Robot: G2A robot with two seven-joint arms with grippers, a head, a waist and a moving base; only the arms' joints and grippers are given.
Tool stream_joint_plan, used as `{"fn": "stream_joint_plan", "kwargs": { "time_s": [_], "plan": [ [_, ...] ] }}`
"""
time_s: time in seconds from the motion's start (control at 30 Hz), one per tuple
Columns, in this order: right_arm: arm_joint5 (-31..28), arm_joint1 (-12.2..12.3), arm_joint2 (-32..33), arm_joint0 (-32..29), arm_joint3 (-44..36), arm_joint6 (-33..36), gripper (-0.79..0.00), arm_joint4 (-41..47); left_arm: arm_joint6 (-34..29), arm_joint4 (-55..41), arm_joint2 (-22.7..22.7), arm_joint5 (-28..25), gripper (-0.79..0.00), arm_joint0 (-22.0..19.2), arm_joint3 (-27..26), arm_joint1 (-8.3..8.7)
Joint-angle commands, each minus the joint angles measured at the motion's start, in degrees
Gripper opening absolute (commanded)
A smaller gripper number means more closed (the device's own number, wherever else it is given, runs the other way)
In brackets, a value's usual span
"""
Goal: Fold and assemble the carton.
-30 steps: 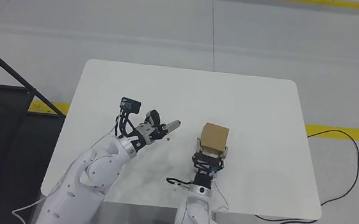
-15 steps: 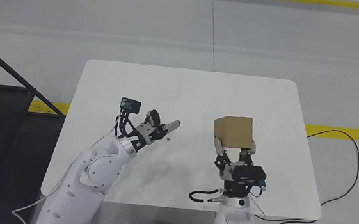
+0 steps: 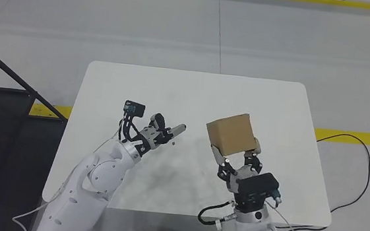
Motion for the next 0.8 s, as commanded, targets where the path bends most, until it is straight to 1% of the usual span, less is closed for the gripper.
{"fn": "stream_joint_plan", "kwargs": {
  "time_s": [0.0,0.17,0.33,0.43,0.57,0.67,0.77],
  "plan": [
    [-0.01,0.00,0.00,0.00,-0.01,0.01,-0.785,-0.03,0.00,0.00,0.00,0.00,0.000,0.00,0.00,0.00],
    [0.17,-0.04,0.43,1.47,-1.29,0.39,-0.785,2.85,0.44,0.06,0.00,-0.08,0.000,0.28,-0.50,-0.01],
    [-3.15,-0.10,0.49,5.00,-4.65,1.73,-0.785,10.14,0.16,-2.46,-1.50,-2.56,0.000,1.05,-2.14,0.20],
    [-5.73,-0.22,0.67,8.90,-5.70,3.87,-0.785,16.51,-0.33,-4.95,-3.21,-5.46,0.000,2.13,-3.11,0.47],
    [-8.59,-0.50,1.20,15.45,-5.42,7.83,-0.785,28.04,-0.63,-7.36,-5.92,-9.23,0.000,3.97,-4.35,0.91],
    [-9.12,-0.73,1.63,20.38,-4.45,10.92,-0.785,35.88,-0.19,-8.16,-7.66,-11.78,0.000,5.43,-4.93,1.20],
    [-10.59,-0.83,2.09,24.85,-3.37,13.11,-0.785,41.32,-0.31,-8.97,-9.18,-13.33,0.000,6.32,-4.97,1.45]
  ]
}}
